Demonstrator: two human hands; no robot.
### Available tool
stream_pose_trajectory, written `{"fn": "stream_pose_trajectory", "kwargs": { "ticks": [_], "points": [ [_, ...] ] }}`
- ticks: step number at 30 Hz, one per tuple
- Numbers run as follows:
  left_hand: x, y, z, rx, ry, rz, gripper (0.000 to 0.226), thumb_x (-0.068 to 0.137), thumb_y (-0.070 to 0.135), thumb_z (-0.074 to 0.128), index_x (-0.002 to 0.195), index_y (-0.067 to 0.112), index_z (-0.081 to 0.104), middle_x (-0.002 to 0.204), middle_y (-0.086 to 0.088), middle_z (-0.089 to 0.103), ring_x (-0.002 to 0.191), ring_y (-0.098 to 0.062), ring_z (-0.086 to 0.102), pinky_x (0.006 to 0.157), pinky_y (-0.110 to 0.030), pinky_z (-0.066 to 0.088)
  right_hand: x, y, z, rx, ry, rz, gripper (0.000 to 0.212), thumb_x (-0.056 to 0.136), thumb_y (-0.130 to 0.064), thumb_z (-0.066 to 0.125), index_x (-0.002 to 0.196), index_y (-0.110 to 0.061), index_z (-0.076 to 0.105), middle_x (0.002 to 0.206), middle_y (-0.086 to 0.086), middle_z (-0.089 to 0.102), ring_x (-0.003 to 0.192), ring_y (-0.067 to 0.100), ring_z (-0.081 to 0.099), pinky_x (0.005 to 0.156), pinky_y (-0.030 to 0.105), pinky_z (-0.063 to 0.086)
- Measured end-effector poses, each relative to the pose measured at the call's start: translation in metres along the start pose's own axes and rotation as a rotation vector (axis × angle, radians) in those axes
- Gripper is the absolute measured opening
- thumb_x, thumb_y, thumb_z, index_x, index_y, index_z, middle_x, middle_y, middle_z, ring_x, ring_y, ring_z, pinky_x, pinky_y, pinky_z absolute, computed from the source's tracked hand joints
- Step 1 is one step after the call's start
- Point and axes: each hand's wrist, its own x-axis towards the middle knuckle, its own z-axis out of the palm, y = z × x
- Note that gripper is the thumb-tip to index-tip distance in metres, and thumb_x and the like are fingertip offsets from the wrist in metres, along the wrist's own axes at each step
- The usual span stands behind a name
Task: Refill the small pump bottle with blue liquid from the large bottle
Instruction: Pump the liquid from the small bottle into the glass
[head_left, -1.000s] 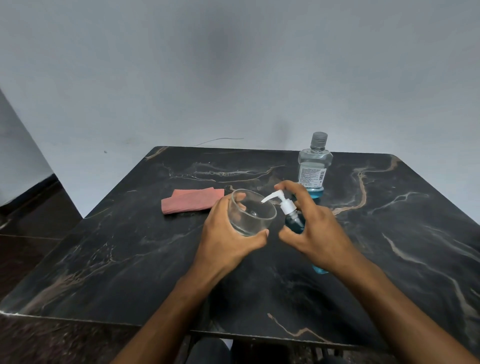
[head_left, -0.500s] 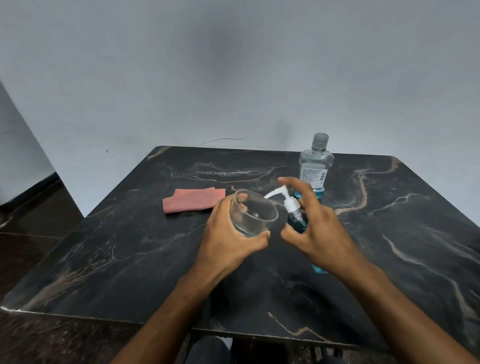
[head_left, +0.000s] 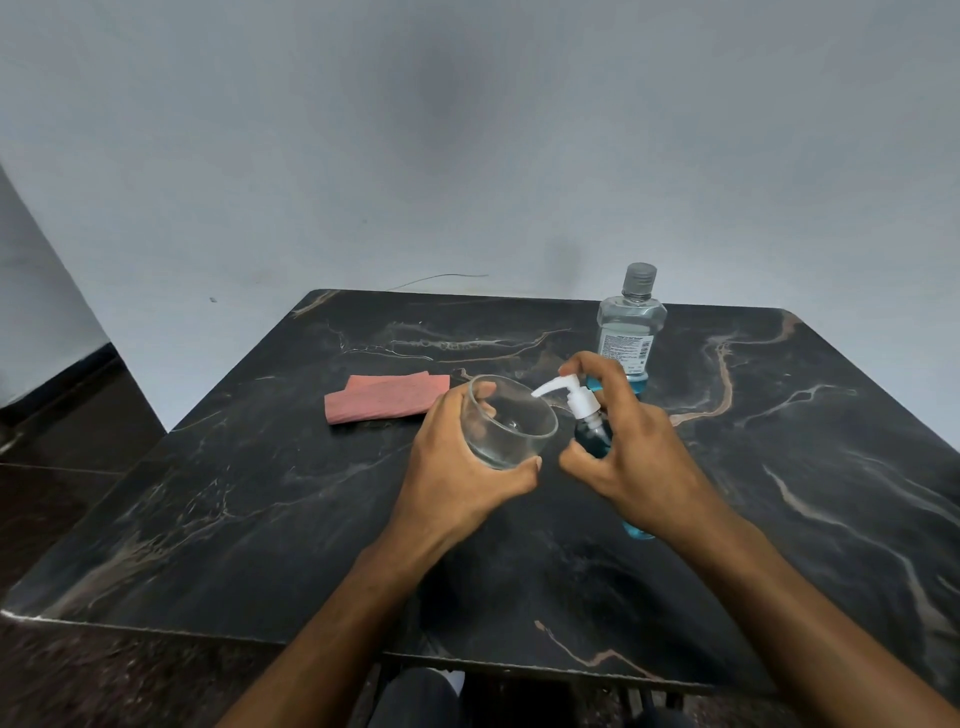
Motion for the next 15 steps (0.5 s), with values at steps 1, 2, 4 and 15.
{"fn": "stream_pose_trajectory", "kwargs": {
  "ticks": [1,2,4,15],
  "points": [
    [0.0001,0.0004,0.0001,0.004,-0.002,0.000,0.075,0.065,0.026,0.092,0.129,0.034,0.054,0.121,0.011,0.061,0.114,-0.003,0.058,0.093,-0.019,0.049,-0.0003,0.0003,-0.0002,0.013,-0.001,0.003,0.076,0.075,-0.014,0.071,0.129,-0.052,0.033,0.076,-0.008,0.062,0.061,0.011,0.060,0.050,0.013,0.044],
    [0.0001,0.0007,0.0002,0.009,-0.001,0.001,0.075,0.064,0.027,0.091,0.129,0.034,0.054,0.121,0.012,0.061,0.114,-0.002,0.058,0.091,-0.017,0.048,-0.0005,0.0003,-0.0005,0.024,-0.007,0.003,0.079,0.075,-0.014,0.071,0.132,-0.051,0.032,0.075,-0.007,0.062,0.059,0.011,0.060,0.050,0.013,0.044],
    [0.0003,0.0011,0.0006,0.014,0.003,0.000,0.075,0.064,0.028,0.092,0.129,0.034,0.054,0.120,0.012,0.061,0.113,-0.002,0.058,0.090,-0.015,0.047,-0.0007,0.0004,-0.0011,0.037,-0.021,0.004,0.084,0.073,-0.014,0.071,0.137,-0.050,0.032,0.076,-0.011,0.061,0.058,0.010,0.059,0.050,0.012,0.044],
    [0.0000,0.0006,0.0005,0.020,0.007,-0.004,0.076,0.065,0.027,0.093,0.130,0.032,0.054,0.121,0.011,0.061,0.113,-0.002,0.058,0.092,-0.017,0.049,-0.0018,0.0021,-0.0001,0.012,0.030,-0.004,0.072,0.077,-0.014,0.071,0.126,-0.049,0.032,0.075,-0.011,0.059,0.070,0.006,0.062,0.053,0.015,0.049]
  ]
}}
